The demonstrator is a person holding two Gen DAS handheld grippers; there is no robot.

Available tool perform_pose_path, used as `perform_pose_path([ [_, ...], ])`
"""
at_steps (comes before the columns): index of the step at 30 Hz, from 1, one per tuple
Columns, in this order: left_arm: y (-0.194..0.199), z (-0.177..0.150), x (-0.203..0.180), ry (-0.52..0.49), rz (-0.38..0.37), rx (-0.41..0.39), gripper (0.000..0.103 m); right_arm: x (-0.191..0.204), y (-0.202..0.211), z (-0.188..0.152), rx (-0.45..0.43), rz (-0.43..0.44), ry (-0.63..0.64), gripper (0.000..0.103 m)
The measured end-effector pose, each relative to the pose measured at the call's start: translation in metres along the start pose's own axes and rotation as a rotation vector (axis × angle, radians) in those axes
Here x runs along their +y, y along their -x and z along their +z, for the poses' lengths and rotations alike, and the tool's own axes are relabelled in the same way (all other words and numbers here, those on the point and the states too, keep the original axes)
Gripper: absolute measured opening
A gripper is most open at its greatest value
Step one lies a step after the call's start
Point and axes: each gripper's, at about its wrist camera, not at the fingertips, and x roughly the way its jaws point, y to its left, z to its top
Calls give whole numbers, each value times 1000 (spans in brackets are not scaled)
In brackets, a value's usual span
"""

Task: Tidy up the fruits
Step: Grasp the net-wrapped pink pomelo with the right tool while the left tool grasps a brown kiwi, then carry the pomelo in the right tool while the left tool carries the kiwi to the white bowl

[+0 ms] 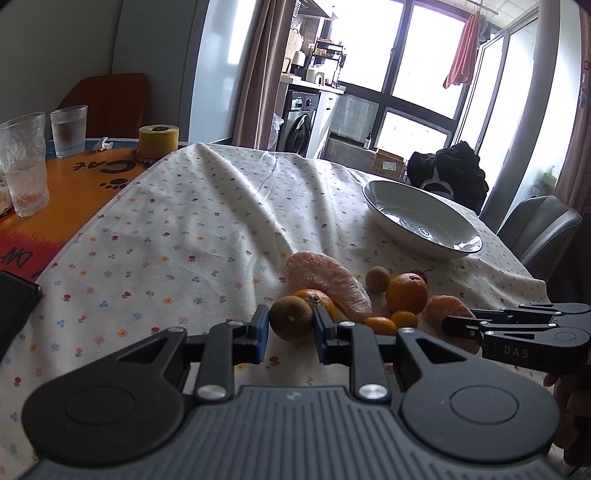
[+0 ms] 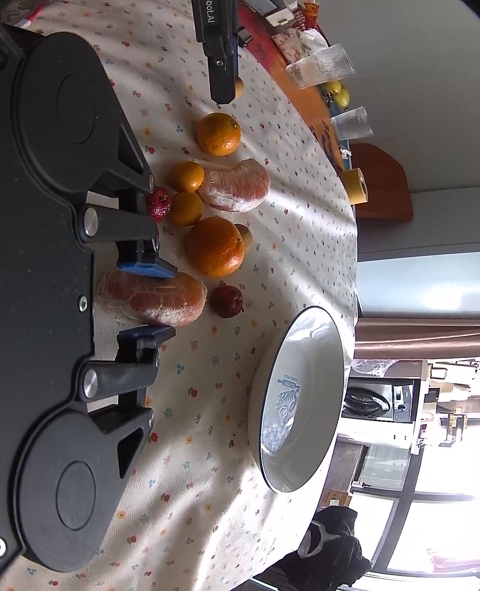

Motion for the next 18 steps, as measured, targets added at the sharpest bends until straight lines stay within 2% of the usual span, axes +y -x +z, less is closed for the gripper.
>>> perform_pose_path([
  [7, -4, 7, -15, -24, -11, -7, 24, -15, 9, -1, -32, 49, -59, 25],
  [18, -10, 27, -37, -68, -37, -29, 24, -36, 23, 15, -107, 59, -104, 24],
])
